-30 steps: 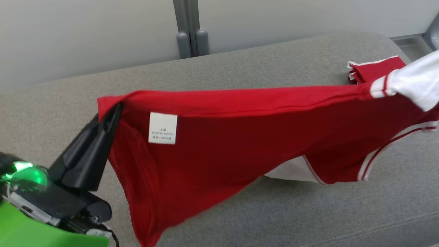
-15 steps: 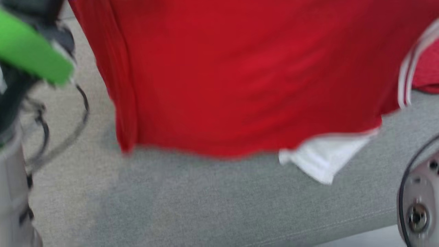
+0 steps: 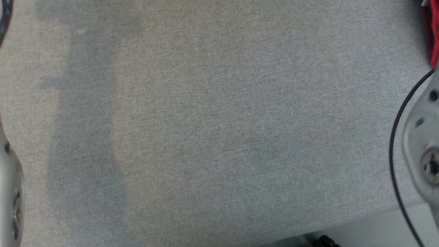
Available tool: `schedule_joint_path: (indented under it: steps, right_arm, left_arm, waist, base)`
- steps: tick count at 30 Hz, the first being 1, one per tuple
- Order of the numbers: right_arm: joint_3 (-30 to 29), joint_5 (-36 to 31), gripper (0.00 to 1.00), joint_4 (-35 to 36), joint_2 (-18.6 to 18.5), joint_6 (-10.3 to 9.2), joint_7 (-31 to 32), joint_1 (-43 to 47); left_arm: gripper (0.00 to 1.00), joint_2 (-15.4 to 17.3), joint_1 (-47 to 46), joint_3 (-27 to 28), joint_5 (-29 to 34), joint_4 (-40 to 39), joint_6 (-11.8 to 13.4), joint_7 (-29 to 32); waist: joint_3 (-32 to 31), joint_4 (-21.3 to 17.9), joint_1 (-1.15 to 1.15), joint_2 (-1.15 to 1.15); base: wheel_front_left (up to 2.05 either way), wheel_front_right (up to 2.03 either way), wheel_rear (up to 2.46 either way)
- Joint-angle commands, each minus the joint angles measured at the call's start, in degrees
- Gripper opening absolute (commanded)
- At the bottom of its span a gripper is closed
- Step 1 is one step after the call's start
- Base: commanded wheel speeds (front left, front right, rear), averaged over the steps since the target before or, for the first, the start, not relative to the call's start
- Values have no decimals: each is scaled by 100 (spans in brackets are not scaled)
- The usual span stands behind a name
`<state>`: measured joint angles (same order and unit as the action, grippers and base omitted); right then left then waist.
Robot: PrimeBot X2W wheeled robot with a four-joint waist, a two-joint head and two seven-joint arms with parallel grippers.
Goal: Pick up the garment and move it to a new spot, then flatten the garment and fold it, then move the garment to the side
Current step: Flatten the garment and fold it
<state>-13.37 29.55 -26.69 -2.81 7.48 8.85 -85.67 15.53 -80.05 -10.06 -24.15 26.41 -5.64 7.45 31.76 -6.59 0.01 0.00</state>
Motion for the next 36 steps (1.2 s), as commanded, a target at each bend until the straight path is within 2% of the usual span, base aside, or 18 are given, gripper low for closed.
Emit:
schedule_joint_path:
  steps: [1, 5, 10, 11, 12, 16, 17, 19, 25, 29, 32, 36]
  right_arm:
    - [119, 96, 0, -68, -28, 1, -123, 411]
    - [580, 519, 0, 99, -46, 1, -312, 1761]
    - [867, 1127, 0, 701, -284, 1, -432, 3787]
    - [966, 1316, 0, 988, -417, 1, -410, 4604]
    - [951, 1406, 0, 1136, -494, 1, -431, 5021]
    - [948, 1599, 0, 1579, -662, 0, -456, 6368]
    - [915, 1667, 0, 1752, -657, -3, -464, 6951]
    - [907, 1629, 0, 1887, -685, -3, -484, 7463]
    - [844, 1618, 0, 2060, -559, -3, -510, 8736]
    - [718, 1772, 0, 2287, -444, -2, -463, 9344]
    - [608, 1839, 0, 2445, -426, -2, -400, 9487]
    - [498, 1773, 0, 2630, -510, -1, -239, 9164]
  left_arm:
    - [0, 67, 280, -10, -7, 172, -42, -196]
    - [0, 132, 1301, -129, -67, 642, -111, -716]
    - [0, 82, 2935, -238, -281, 656, -143, -1170]
    - [0, 84, 3612, -236, -373, 531, -139, -1301]
    - [0, 60, 3972, -253, -397, 419, -121, -1342]
    - [0, -30, 5224, -255, -563, -80, 33, -1461]
    - [0, -94, 5821, -251, -624, -385, 147, -1462]
    - [0, -176, 6398, -257, -687, -700, 284, -1465]
    - [0, -482, 8111, -401, -876, -1664, 699, -1398]
    - [0, -682, 8931, -546, -1044, -2278, 876, -1248]
    - [0, -721, 9128, -612, -1148, -2589, 911, -1081]
    - [0, -610, 8830, -707, -1144, -2850, 874, -746]
  waist:
    - [23, -6, -1, 0]
    - [-202, 5, -1, 0]
    - [-611, 70, -1, 0]
    - [-792, 84, -1, 0]
    - [-887, 102, -1, 0]
    - [-1262, 177, -1, 0]
    - [-1427, 209, -1, 0]
    - [-1573, 222, -1, 0]
    - [-1853, 223, -1, 0]
    - [-1872, 284, -1, 0]
    - [-1856, 304, -1, 0]
    - [-1850, 319, -1, 0]
  base:
    - [0, 0, 0]
    - [0, 0, 0]
    - [0, 0, 0]
    - [0, 0, 0]
    - [0, 0, 0]
    - [0, 0, 0]
    - [0, 0, 0]
    - [0, 0, 0]
    - [0, 0, 0]
    - [0, 0, 0]
    - [0, 0, 0]
    - [0, 0, 0]
